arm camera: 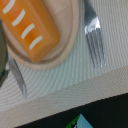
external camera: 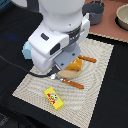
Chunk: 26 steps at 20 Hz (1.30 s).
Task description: Place the bread, butter, and milk from the table onto the serving area.
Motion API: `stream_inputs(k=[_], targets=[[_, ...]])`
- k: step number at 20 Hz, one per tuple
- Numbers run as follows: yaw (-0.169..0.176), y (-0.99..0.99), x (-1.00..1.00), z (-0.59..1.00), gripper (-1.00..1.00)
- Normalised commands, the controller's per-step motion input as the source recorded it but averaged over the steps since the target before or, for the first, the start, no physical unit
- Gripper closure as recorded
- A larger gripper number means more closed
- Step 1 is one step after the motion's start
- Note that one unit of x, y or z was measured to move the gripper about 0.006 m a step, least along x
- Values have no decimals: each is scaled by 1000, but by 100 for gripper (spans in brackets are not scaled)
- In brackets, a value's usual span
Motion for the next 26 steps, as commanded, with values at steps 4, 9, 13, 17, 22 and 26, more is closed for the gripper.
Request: stream_inputs(k=[4, 9, 13, 17, 22, 26], targets=[[47, 461, -806, -268, -100], [9, 407, -944, -324, -100], [2, 342, -1000, -329, -100], [10, 283, -989, -320, -100], [16, 340, -974, -239, -100], [19, 398, -979, -164, -100]])
